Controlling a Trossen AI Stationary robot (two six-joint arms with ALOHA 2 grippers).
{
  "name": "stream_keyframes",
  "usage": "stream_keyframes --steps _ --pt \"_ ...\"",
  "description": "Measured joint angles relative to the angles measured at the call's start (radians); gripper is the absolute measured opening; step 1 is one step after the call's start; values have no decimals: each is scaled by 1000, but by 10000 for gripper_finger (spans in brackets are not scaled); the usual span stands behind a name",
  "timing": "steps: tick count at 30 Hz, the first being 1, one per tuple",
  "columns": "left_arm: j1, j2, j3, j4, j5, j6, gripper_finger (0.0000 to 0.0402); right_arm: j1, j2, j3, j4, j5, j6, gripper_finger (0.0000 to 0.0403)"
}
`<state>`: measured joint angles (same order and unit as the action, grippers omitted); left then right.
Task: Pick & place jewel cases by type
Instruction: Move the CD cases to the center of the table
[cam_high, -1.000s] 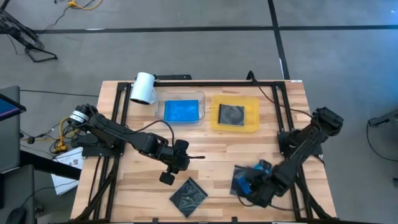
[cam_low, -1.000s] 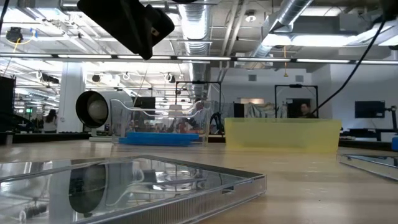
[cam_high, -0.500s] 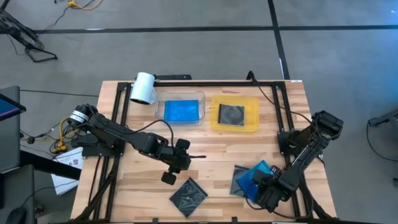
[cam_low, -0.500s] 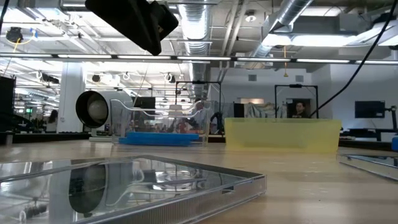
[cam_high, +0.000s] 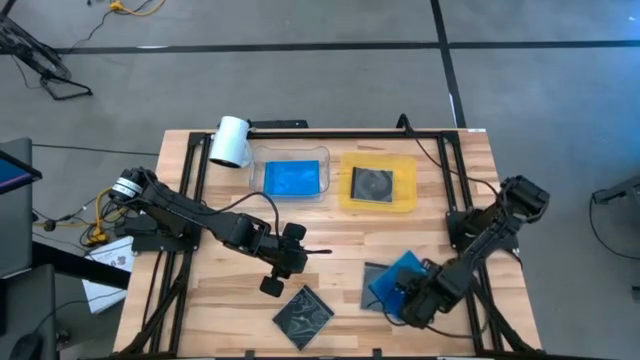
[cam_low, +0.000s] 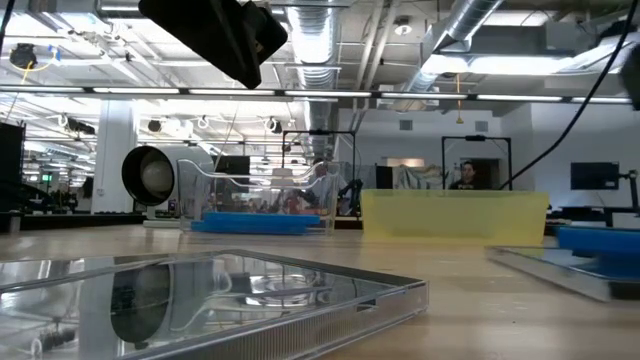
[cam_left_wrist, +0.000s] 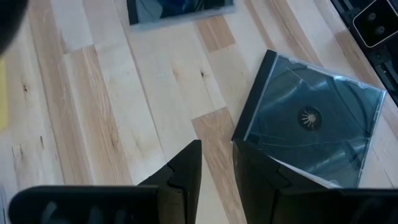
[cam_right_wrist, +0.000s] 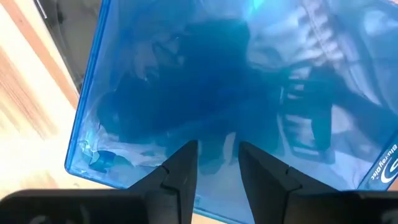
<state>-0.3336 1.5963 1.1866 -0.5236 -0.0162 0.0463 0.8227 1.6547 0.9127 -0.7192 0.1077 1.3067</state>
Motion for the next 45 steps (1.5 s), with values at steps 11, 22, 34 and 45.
stream_keyframes --steps 11,22,34,45 --pt "0 0 0 -23 0 -20 84 -259 3 -3 167 29 -444 111" --pt "-1 0 0 -84 -21 -86 84 -448 2 -3 230 98 -684 111" --pt "-88 0 -24 -14 87 -198 84 -249 -44 -1 453 242 -897 111" --pt "-273 10 -278 522 189 -478 84 -261 -16 -2 596 258 -1046 111"
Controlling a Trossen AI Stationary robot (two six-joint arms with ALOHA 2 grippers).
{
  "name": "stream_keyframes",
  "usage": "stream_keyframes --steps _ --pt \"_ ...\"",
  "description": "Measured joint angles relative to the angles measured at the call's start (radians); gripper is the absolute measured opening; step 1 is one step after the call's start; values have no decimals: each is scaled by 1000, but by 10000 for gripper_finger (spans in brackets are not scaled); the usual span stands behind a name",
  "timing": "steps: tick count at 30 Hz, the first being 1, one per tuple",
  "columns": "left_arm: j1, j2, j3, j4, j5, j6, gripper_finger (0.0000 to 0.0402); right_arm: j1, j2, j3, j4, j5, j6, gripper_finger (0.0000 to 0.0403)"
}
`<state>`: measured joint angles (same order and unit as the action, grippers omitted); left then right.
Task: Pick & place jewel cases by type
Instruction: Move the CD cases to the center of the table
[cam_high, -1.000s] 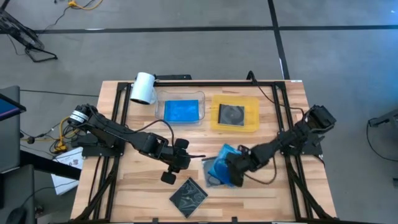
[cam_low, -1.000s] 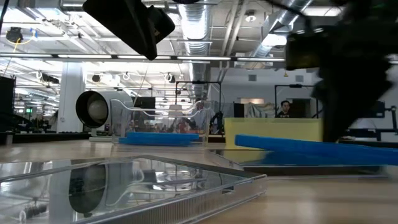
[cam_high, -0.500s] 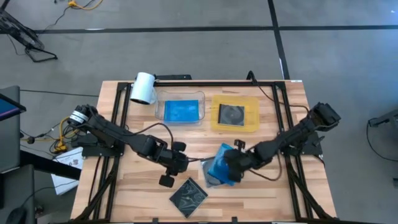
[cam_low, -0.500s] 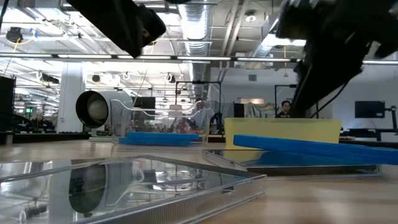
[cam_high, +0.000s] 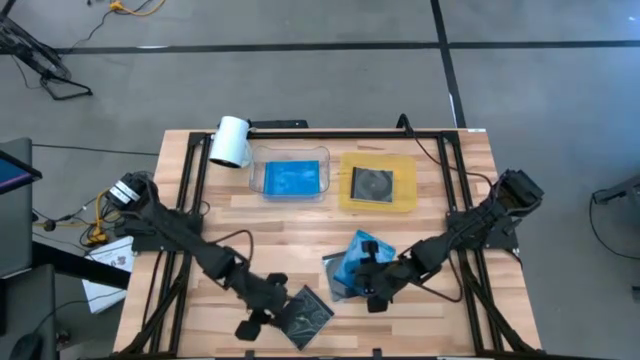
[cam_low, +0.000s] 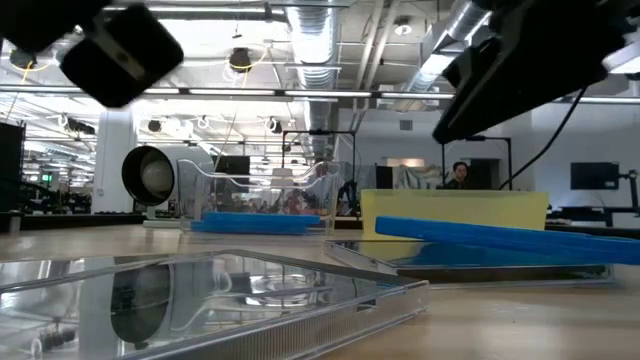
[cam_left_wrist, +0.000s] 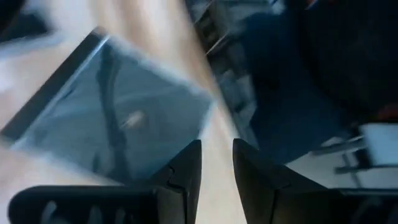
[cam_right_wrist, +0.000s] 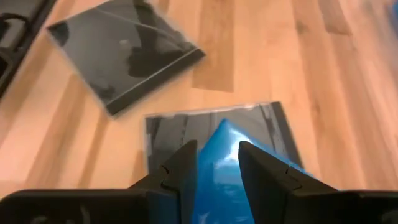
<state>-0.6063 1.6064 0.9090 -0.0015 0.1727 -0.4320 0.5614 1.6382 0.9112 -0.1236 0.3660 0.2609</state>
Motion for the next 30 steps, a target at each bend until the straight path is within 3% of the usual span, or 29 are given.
stream_keyframes --steps 4,11,14,21,30 --pt "-52 0 -13 66 -46 -12 84 -23 0 0 5 0 0 111" --pt "-92 3 -15 -9 -144 -28 84 -32 0 0 40 -4 -20 111" --pt "-95 35 -14 -11 -142 -31 84 -32 0 0 75 -24 -51 111" --pt "-95 172 -2 3 -29 -42 84 -33 0 0 76 -26 -60 111" --pt "-95 198 10 61 -20 -50 84 -35 0 0 72 -27 -60 111"
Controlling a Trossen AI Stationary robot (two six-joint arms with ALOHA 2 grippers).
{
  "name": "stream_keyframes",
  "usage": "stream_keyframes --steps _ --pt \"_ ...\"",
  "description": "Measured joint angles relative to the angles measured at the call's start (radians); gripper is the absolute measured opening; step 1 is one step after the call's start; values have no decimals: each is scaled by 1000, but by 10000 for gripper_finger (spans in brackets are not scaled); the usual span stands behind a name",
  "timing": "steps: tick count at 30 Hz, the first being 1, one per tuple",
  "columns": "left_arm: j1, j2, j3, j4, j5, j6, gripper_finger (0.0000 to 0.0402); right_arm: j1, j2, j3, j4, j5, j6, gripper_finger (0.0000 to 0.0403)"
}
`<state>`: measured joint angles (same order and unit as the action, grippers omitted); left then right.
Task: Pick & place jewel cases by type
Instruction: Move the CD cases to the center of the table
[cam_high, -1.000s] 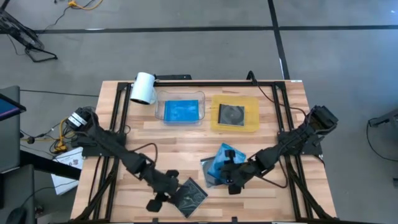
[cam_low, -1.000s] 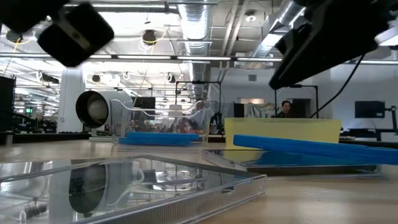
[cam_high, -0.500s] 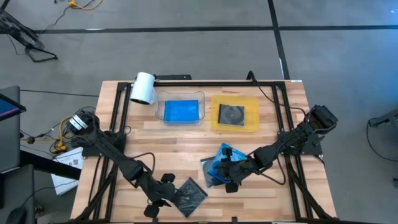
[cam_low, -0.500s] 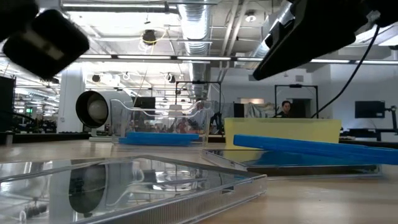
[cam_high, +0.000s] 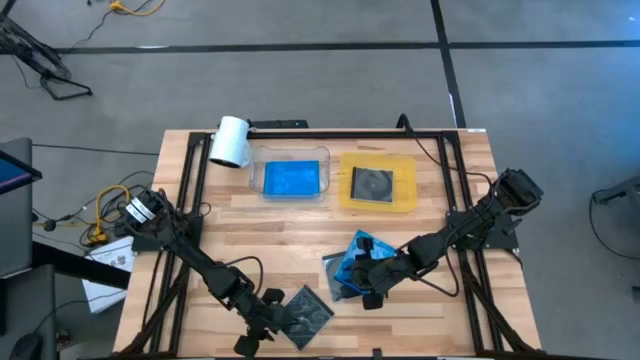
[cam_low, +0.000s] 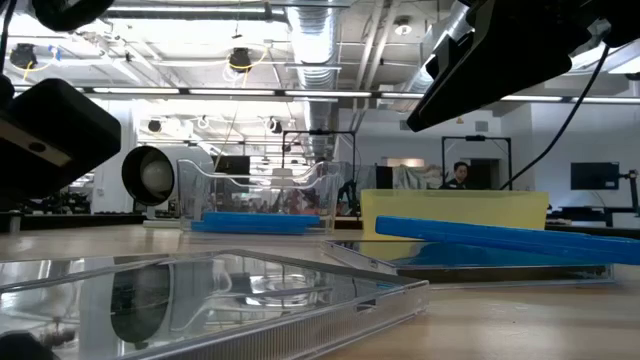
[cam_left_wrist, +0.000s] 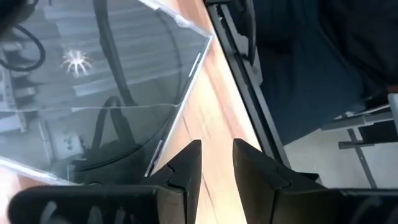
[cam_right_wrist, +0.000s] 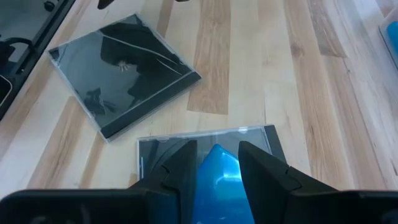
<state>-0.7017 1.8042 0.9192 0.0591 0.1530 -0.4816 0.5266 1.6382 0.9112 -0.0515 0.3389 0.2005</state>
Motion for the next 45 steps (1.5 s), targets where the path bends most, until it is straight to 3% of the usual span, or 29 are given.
stream_keyframes --steps 11,15,26,36,40,45 --pt "12 103 8 44 54 -45 84 0 0 0 -28 -3 7 111" --pt "25 104 8 38 29 -41 84 0 0 0 -15 -49 8 111" --pt "123 107 7 27 -81 60 84 1 0 0 -58 -53 46 111" --pt "222 108 6 3 -109 140 84 5 0 0 -94 -172 175 111" --pt "252 108 5 2 -113 185 84 35 0 0 -131 -237 296 111" --pt "281 108 5 1 -117 241 84 73 0 0 -129 -239 494 111"
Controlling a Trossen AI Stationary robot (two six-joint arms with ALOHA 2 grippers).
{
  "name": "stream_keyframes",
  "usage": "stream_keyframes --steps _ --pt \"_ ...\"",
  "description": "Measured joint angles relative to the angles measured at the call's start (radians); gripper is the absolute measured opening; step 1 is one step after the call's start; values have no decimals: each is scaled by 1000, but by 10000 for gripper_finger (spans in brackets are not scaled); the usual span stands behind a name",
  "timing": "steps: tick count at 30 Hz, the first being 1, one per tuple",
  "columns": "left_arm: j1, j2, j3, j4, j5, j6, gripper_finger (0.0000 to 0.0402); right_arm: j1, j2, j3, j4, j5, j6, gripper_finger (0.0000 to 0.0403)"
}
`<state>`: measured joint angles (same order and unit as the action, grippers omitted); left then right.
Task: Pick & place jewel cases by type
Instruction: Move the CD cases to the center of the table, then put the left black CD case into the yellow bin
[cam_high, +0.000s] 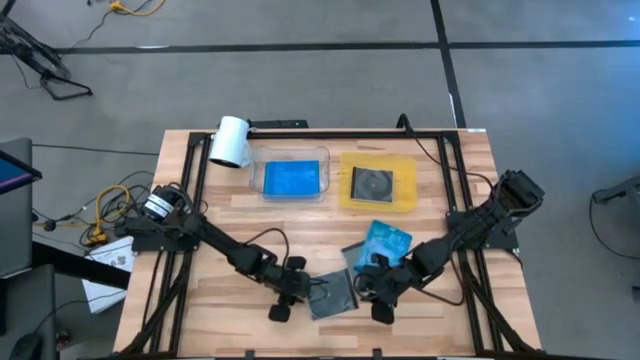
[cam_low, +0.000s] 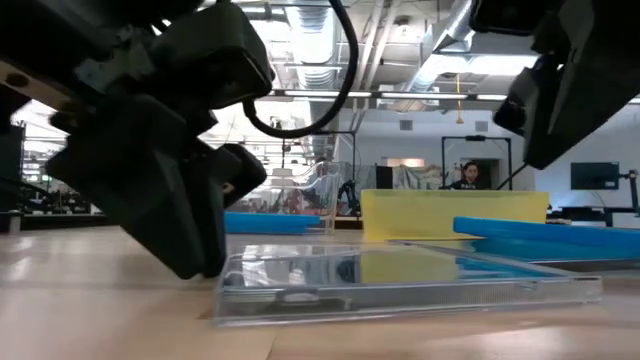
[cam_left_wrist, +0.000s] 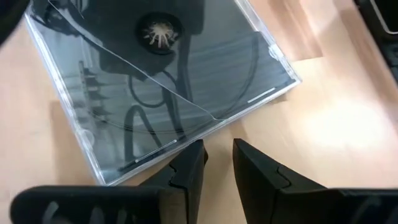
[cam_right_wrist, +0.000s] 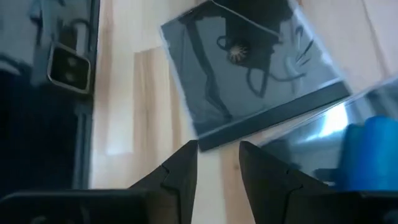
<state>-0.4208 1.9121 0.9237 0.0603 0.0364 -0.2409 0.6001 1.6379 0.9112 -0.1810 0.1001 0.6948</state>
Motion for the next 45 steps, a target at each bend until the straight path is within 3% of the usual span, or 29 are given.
stream_keyframes --steps 8,18,22,28,45 --pt "8 0 -1 -1 -2 70 84 31 21 -1 67 1 368 122" --pt "1 0 -1 -12 -3 121 84 26 30 1 136 18 696 211" --pt "1 -2 -1 -13 0 132 84 35 72 -1 147 6 802 226" --pt "0 -2 -1 -9 -2 128 84 46 150 5 190 -20 865 227" --pt "-12 -16 -2 2 -32 101 84 38 211 9 182 -18 947 228"
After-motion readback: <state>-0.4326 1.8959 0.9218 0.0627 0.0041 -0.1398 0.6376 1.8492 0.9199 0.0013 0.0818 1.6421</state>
